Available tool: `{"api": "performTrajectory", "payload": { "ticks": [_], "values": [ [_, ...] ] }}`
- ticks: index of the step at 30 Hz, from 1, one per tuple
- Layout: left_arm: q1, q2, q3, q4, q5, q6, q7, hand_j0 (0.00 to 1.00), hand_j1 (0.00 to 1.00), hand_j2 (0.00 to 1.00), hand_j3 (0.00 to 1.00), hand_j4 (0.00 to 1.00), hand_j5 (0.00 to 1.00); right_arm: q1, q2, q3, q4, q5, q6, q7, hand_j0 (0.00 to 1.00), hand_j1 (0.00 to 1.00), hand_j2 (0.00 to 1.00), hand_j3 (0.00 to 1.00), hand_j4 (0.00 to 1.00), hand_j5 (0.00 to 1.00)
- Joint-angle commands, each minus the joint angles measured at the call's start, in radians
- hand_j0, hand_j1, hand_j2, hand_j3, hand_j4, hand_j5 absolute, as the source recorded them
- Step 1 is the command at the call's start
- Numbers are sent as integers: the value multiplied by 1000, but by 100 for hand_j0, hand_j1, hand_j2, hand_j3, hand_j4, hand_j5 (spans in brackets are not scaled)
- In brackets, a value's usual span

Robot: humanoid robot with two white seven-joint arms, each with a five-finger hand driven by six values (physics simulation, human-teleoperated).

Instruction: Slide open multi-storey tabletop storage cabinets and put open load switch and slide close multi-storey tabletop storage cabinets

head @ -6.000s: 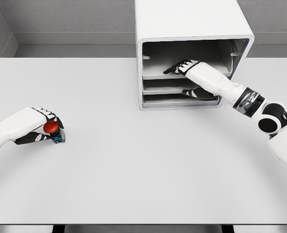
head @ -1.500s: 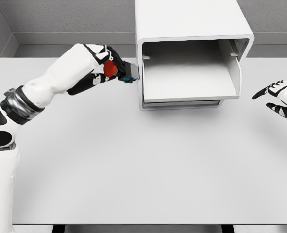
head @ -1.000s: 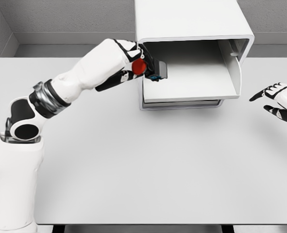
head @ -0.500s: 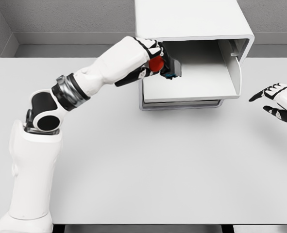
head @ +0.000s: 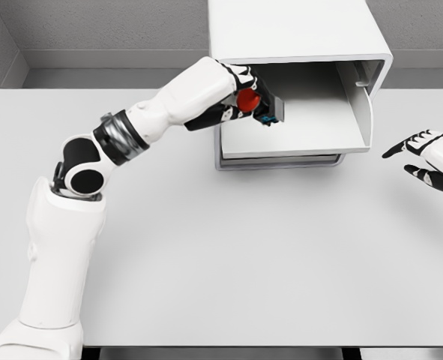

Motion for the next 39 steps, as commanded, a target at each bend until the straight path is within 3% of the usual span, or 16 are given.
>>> {"api": "performTrajectory", "payload": {
  "ticks": [1,14,21,34,39],
  "values": [
    [0,1,-12,33,-115,-11,-35,29,29,29,29,29,29,0,1,0,-2,-7,1,0,61,61,61,61,61,61],
    [2,1,-32,15,-111,-11,-35,30,30,30,30,30,30,8,1,-4,-5,-7,1,0,61,61,61,61,61,61],
    [5,1,-47,-36,-111,-11,-35,30,30,30,30,30,30,8,7,-4,-6,-7,1,0,61,61,61,61,61,61],
    [0,1,-67,-25,-120,-11,-35,33,33,33,33,33,33,8,8,-3,-5,-7,1,0,62,62,62,62,62,62],
    [-5,1,-58,-20,-143,-11,-35,33,33,33,33,33,33,55,34,-6,1,-6,1,-4,64,64,64,64,64,64]
  ]
}}
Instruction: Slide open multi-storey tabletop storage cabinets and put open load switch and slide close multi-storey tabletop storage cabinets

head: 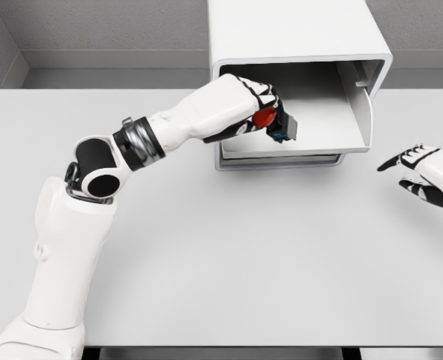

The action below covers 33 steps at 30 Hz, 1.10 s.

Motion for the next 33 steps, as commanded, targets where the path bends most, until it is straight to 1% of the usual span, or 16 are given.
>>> {"api": "performTrajectory", "payload": {
  "ticks": [1,4,6,7,9,18,20,22,23,24,25,33],
  "values": [
    [0,0,7,2,-1,4,1,33,33,33,33,33,33,2,17,-3,3,-7,1,-1,66,66,66,66,66,66],
    [0,0,7,2,-1,4,1,33,33,33,33,33,33,15,26,-4,5,-7,1,1,66,66,66,66,66,66],
    [-2,0,8,3,-1,4,1,39,39,39,39,39,39,15,27,-3,5,-5,1,1,66,66,66,66,66,66],
    [-2,0,8,5,-1,4,1,46,46,46,46,46,46,15,27,-3,6,-5,1,1,66,66,66,66,66,66],
    [-2,0,8,5,-1,4,1,53,53,53,53,53,53,18,29,-4,6,-5,1,1,67,67,67,67,67,67],
    [-2,0,-1,2,-1,4,1,57,57,57,57,57,57,25,32,-4,6,-5,1,1,67,67,67,67,67,67],
    [-2,0,-2,2,-3,4,1,60,60,60,60,60,60,25,32,-4,5,-5,1,1,67,67,67,67,67,67],
    [-2,0,2,2,-27,4,1,60,60,60,60,60,60,25,32,-4,5,-7,1,1,67,67,67,67,67,67],
    [-2,0,2,2,-29,4,1,63,63,63,63,63,63,25,32,-4,5,-7,1,-1,67,67,67,67,67,67],
    [-2,0,2,2,-29,4,1,63,63,63,63,63,63,26,32,-4,5,-7,1,-1,67,67,67,67,67,67],
    [-2,0,2,2,-29,4,1,67,67,67,67,67,67,26,32,-4,5,-7,1,-1,67,67,67,67,67,67],
    [-2,0,-2,2,-29,4,1,74,74,74,74,74,74,29,32,-6,8,-7,1,-1,68,68,68,68,68,68]
  ]
}}
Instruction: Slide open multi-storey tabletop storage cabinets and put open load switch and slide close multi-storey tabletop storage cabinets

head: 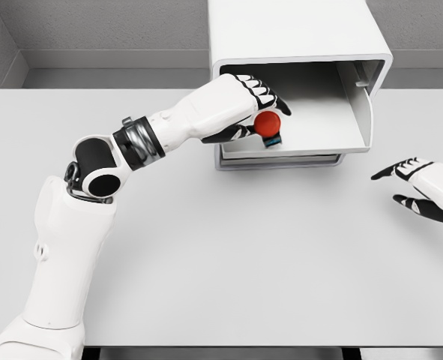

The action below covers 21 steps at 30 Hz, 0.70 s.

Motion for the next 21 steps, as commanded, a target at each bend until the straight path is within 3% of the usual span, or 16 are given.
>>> {"api": "performTrajectory", "payload": {
  "ticks": [1,13,21],
  "values": [
    [0,0,-1,1,-4,2,-3,75,75,75,75,75,75,0,-1,-1,1,-7,1,0,68,68,68,68,68,68],
    [2,0,-6,-16,0,2,-3,81,81,81,81,81,81,-2,-1,-1,1,-7,1,0,69,69,69,69,69,69],
    [25,0,-6,-145,13,2,-3,93,93,93,93,93,93,0,-1,-1,-1,-7,1,0,69,69,69,69,69,69]
  ]
}}
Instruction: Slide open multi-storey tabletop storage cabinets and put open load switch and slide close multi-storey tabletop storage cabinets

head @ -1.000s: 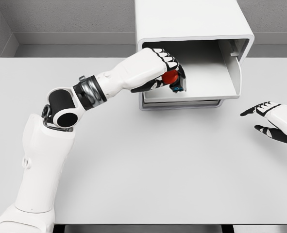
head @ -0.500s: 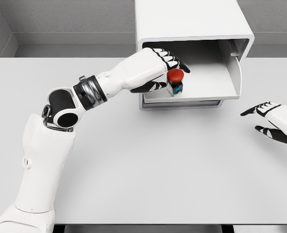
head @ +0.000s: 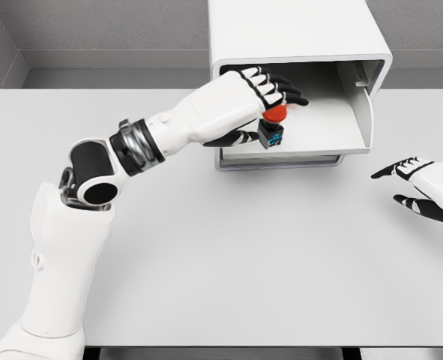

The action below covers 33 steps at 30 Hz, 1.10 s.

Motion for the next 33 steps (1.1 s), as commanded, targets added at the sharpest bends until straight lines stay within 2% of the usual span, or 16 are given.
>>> {"api": "performTrajectory", "payload": {
  "ticks": [1,2,3,6,8,10,13,14,17,19,24,27,33],
  "values": [
    [0,0,1,-35,9,3,1,97,97,97,97,97,97,0,0,0,-1,-7,1,0,69,69,69,69,69,69],
    [8,0,3,-60,11,3,1,100,100,100,100,100,100,0,5,0,-4,-9,1,0,69,69,69,69,69,69],
    [23,0,8,-71,52,3,1,100,100,100,100,100,100,-2,28,0,-10,-9,1,3,69,69,69,69,69,69],
    [25,0,15,-71,250,3,1,100,100,100,100,100,100,0,40,1,-36,-10,1,3,67,67,67,67,67,67],
    [35,122,14,-72,451,3,1,100,100,100,100,100,100,0,55,3,-47,-10,1,4,66,66,66,66,66,66],
    [48,215,27,-72,542,3,1,100,100,100,100,100,100,0,61,6,-52,-10,1,6,66,66,66,66,66,66],
    [146,316,149,-71,629,3,1,100,100,100,100,100,100,-2,71,7,-93,-9,1,6,66,66,66,66,66,66],
    [221,350,233,-71,672,3,1,100,100,100,100,100,100,-3,72,9,-95,-9,1,7,66,66,66,66,66,66],
    [347,388,415,-64,677,3,1,100,100,100,100,100,100,-9,72,11,-116,-7,1,7,67,67,67,67,67,67],
    [410,386,480,-22,677,3,1,100,100,100,100,100,100,-14,74,11,-116,-7,1,7,67,67,67,67,67,67],
    [442,379,498,150,675,3,1,100,100,100,100,100,100,-48,89,21,-110,7,1,7,68,68,68,68,68,68],
    [442,379,505,209,674,3,1,100,100,100,100,100,100,-60,101,38,-104,8,1,9,68,68,68,68,68,68],
    [442,380,506,236,671,3,1,100,100,100,100,100,100,-123,104,96,-33,10,1,9,68,68,68,68,68,68]
  ]
}}
